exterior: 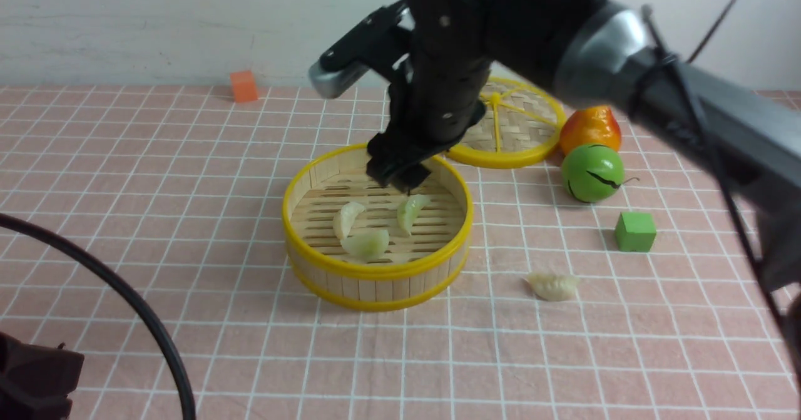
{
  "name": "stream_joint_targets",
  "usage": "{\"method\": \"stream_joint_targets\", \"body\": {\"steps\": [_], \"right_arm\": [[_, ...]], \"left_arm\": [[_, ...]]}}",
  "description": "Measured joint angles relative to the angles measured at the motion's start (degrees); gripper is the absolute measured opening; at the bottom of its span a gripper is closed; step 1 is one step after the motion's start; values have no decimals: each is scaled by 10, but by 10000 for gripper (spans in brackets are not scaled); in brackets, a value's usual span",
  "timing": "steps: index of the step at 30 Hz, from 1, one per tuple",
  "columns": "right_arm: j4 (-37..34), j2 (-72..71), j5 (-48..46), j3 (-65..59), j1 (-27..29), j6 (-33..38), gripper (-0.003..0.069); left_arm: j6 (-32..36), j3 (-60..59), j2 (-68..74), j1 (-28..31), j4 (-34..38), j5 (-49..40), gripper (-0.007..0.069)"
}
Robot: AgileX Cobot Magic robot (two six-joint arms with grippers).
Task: Put the dumplings into the steamer on the table with the pink tablecloth.
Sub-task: 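Reach for and grasp a dumpling lying on the table beside the steamer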
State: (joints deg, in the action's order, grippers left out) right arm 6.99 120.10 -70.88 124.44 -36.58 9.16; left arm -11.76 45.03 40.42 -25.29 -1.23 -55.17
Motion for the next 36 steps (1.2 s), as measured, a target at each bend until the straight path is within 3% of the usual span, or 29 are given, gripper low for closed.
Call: {"method": "stream_joint_targets", "body": {"steps": [6,10,21,29,32,36], "right_arm": [[-27,-94,-3,-153,91,49,481],[-74,-106,-4,-242,146,146,442],[-114,-21,46,-286,154,339,432],[-64,34,99,-286,154,354,427],[-53,39,102,-286,154,346,374],[-51,39,101,-286,154,344,215]], "left_arm": [[0,0,0,0,0,-1,3],[0,0,0,0,0,0,4],[0,0,0,0,0,5,17],[0,0,0,0,0,5,20],[0,0,0,0,0,7,20],[0,0,0,0,0,9,20]]}}
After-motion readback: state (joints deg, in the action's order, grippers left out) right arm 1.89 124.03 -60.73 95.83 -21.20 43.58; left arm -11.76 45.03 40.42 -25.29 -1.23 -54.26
